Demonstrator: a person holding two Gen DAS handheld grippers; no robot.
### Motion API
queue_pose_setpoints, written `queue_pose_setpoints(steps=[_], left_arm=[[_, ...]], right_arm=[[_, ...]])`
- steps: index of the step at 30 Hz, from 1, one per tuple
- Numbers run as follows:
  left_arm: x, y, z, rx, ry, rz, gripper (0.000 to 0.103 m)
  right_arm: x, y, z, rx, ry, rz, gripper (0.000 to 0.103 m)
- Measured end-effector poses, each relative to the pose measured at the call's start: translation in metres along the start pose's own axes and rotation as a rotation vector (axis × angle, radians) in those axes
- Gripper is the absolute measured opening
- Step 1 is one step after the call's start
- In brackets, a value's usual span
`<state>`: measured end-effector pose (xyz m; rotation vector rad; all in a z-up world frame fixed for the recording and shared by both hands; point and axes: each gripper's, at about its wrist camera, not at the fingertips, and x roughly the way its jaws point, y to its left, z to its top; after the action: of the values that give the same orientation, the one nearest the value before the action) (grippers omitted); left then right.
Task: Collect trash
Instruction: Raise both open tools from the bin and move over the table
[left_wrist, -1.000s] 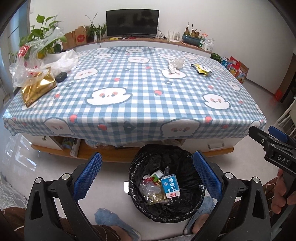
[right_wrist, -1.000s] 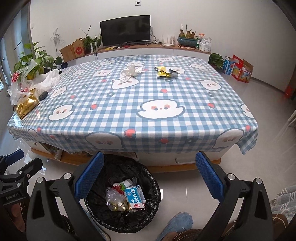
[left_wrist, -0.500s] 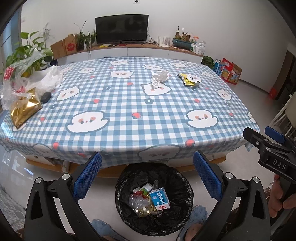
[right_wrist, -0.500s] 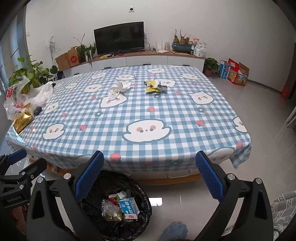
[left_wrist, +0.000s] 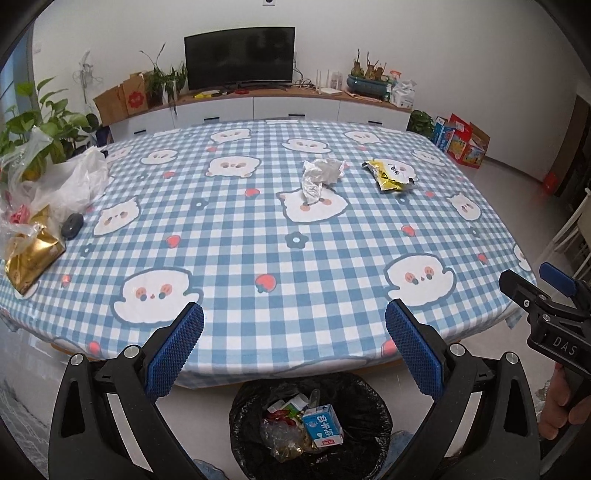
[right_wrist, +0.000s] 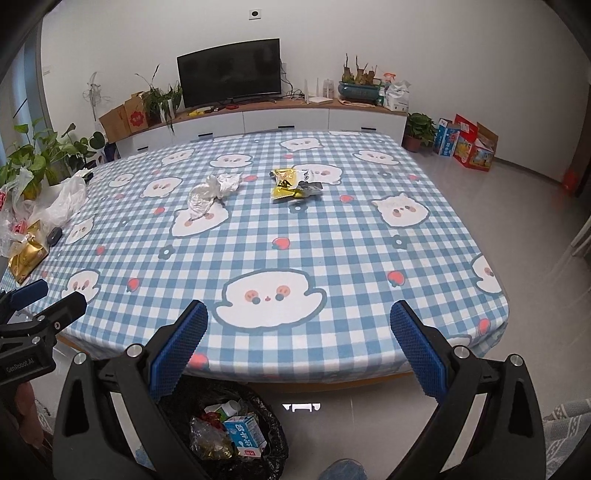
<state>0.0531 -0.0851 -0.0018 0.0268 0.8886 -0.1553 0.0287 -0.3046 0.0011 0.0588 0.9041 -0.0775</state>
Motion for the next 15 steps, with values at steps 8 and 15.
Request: queue_pose_setpoints(steps=[8,15], left_arm=[[0.032,-0.005,0.031,0.008,0.008,-0.001,0.096],[0.061,-0.008,0.059,0.010,0.017,-0.002,0.096]], right_arm=[[0.035,-0.004,0.032,-0.010,0.008,-0.008,0.095],[0.065,-0.004,0.060,-0.021,0.013,-0.011,0.095]])
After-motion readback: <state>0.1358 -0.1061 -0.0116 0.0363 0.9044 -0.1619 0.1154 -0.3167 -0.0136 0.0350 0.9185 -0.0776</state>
